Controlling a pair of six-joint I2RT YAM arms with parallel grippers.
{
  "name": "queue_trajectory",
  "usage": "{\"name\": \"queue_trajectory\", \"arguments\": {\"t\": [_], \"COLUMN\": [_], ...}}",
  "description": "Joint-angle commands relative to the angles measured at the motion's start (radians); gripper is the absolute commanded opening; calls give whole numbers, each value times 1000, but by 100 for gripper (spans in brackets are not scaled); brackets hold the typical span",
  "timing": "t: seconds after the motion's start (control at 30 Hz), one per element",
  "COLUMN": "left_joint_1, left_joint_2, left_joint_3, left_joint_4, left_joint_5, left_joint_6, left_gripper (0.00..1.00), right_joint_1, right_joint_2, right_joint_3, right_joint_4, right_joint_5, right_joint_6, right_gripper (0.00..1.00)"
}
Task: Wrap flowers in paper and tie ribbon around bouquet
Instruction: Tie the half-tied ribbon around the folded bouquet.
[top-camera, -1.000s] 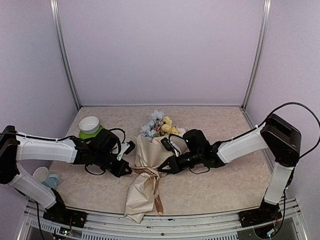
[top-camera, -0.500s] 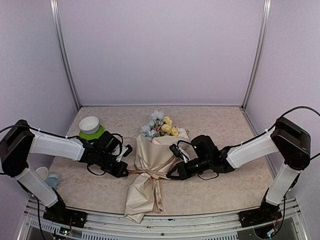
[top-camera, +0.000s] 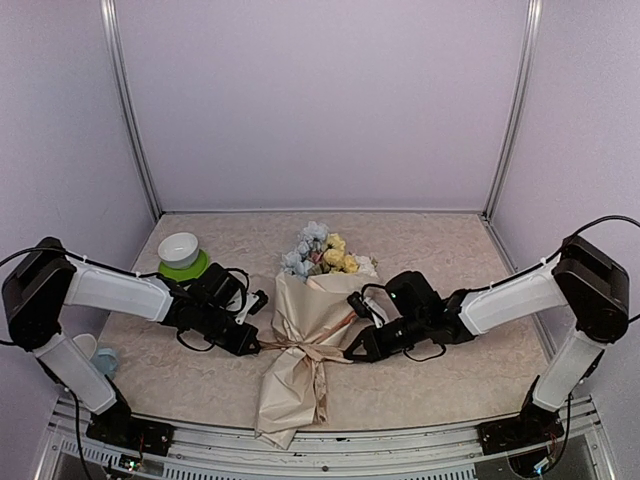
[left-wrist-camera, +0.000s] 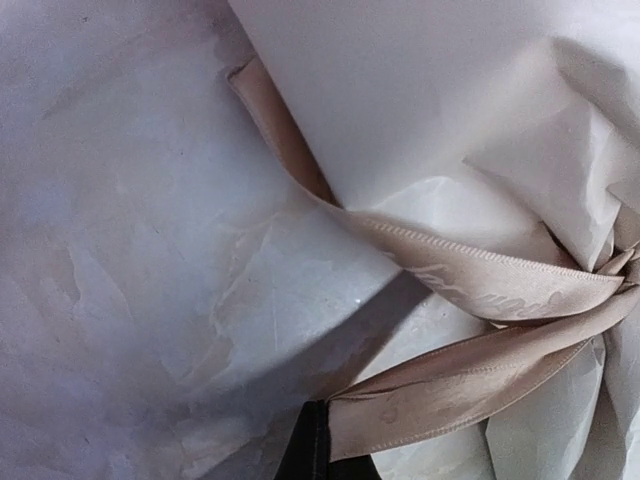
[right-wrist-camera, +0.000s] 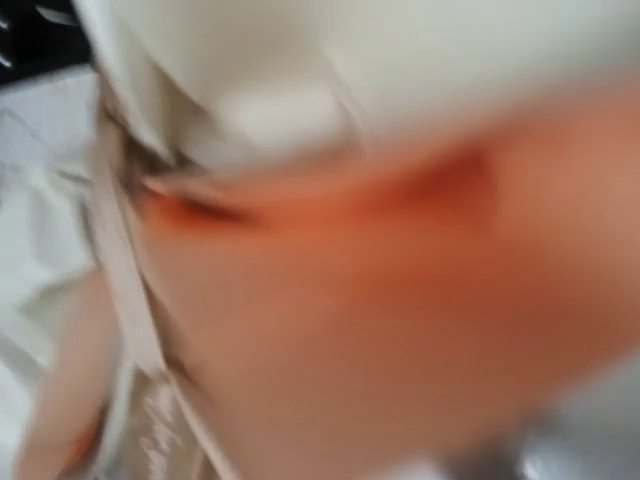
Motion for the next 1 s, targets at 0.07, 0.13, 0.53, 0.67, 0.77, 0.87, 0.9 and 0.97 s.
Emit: {"name": "queue_trajectory", "arguments": {"t": [0.07,0.13,0.53,0.67,0.77,0.87,0.9,0.97], "left_joint_1": [-19,-27,-48,-10,35,38,34,23], "left_joint_2": [1,12,60,56,68,95,104,114], "left_joint_3": [1,-2,-21,-83,-139,-131,-123,-111], "left_joint_4": [39,51,56,100,178,202,207,209], "left_joint_5": [12,9,21,77,124,155,169,177], "left_joint_6": [25,23,-14,-120,-184,-180,-175,-166], "left_gripper": [0,0,0,0,0,0,0,0], "right_joint_1": [65,64,-33,-35,-36,-17,-8,17], "right_joint_2": [-68,-67,75,55,-31,-113,-129,-134], "right_joint_3": [236,257,399,335,239,156,135,101], "right_joint_4": [-142,-116,-114,-109,-91,-73,-67,-49], "right_joint_5": [59,47,102,122,125,109,97,53], "right_joint_6": [-148,-150,-138,-99,-50,-4,9,33], "right_gripper": [0,0,0,0,0,0,0,0]}}
